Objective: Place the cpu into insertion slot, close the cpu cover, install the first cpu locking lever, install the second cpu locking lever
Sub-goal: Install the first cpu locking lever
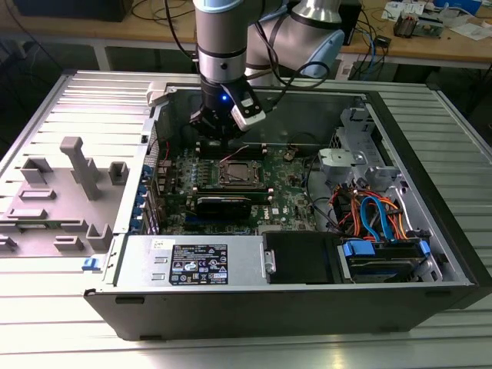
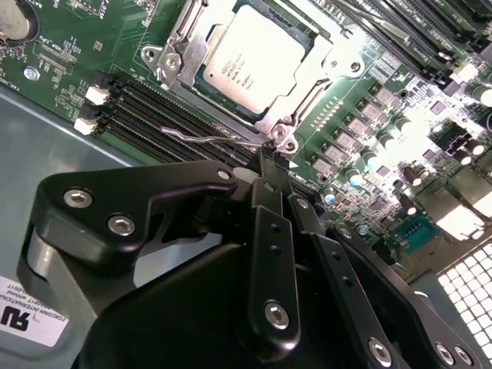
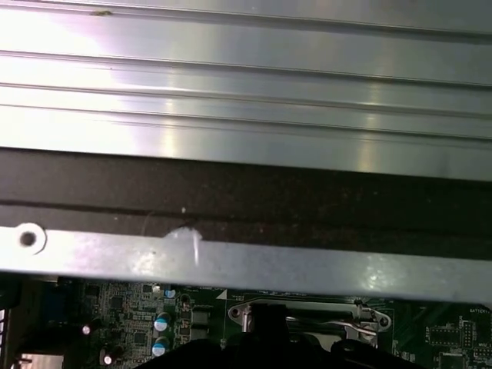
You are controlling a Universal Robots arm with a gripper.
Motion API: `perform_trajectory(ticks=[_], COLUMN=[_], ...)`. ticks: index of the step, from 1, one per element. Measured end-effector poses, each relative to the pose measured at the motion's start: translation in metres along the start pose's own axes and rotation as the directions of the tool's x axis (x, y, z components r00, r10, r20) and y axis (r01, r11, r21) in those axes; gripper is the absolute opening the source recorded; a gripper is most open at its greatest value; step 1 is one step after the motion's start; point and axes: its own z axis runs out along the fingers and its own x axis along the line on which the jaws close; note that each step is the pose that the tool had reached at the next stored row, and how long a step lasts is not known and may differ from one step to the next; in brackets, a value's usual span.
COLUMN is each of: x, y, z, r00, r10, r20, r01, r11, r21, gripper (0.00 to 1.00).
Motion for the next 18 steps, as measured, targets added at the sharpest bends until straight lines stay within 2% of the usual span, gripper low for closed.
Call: perform_trajectory(ticks=[5, 18], x=[-0.0048, -0.0068], y=[-0.0004, -0.0005], z=[0.0025, 0.0034], r00=[1.0, 1.0], r10=[-0.005, -0.005], r20=[-0.0003, -0.0001], r01=[0.005, 0.005], r11=[1.0, 1.0], r21=[0.0, -0.0001], gripper=[0.11, 0.11])
